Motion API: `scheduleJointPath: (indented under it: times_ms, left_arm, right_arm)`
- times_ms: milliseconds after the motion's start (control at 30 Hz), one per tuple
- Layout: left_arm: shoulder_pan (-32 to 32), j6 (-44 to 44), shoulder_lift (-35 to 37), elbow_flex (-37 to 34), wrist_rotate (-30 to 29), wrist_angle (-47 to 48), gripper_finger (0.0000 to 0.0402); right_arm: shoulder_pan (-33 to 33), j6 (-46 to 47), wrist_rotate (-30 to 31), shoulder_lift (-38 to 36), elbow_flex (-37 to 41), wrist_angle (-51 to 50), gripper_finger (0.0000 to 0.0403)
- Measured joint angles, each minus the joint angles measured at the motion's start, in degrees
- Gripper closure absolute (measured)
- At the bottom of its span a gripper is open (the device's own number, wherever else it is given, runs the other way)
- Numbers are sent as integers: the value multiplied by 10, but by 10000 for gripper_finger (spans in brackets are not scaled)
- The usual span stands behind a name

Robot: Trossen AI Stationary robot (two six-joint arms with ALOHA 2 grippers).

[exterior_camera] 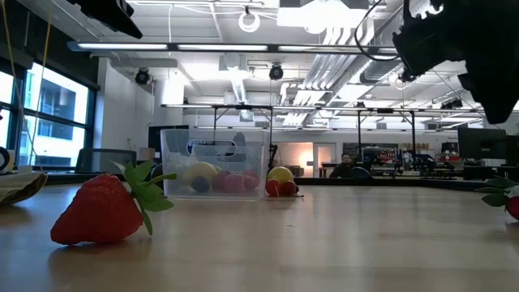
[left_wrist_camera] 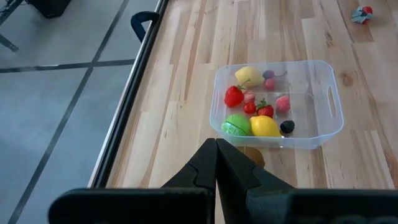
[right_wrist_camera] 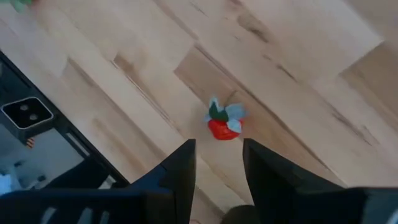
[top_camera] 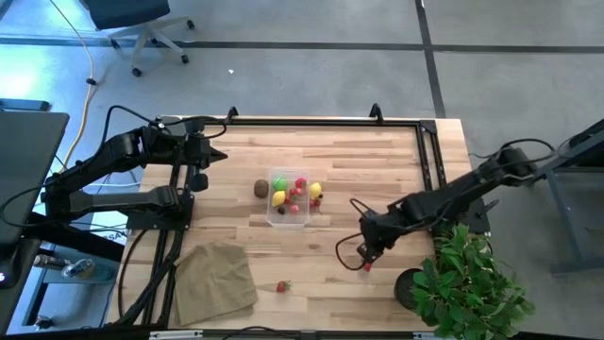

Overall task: Pick and placing Produce into tupperware
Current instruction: Put the strawberry into the transparent bin

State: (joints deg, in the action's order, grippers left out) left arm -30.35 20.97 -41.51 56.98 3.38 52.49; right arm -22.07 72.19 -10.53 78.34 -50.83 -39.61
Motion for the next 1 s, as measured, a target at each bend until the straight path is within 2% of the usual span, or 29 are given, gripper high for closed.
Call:
scheduleJointPath:
  times_ms: [333,433,767,867,1000]
  left_arm:
    - [0,0,0,0,0,0,401]
    - [0,0,0,0,0,0,401]
    - [0,0,0,0,0,0,401]
    - [0,0,0,0,0,0,401]
    - [0,0,0,0,0,0,401]
  right_arm:
    - [-46,64,53,25,0,41,273]
    - [-51,69,61,33,0,40,252]
    - [-71,100,70,56,0,36,142]
    - [-74,106,72,82,0,42,130]
    - [-74,117,44,121,0,75,128]
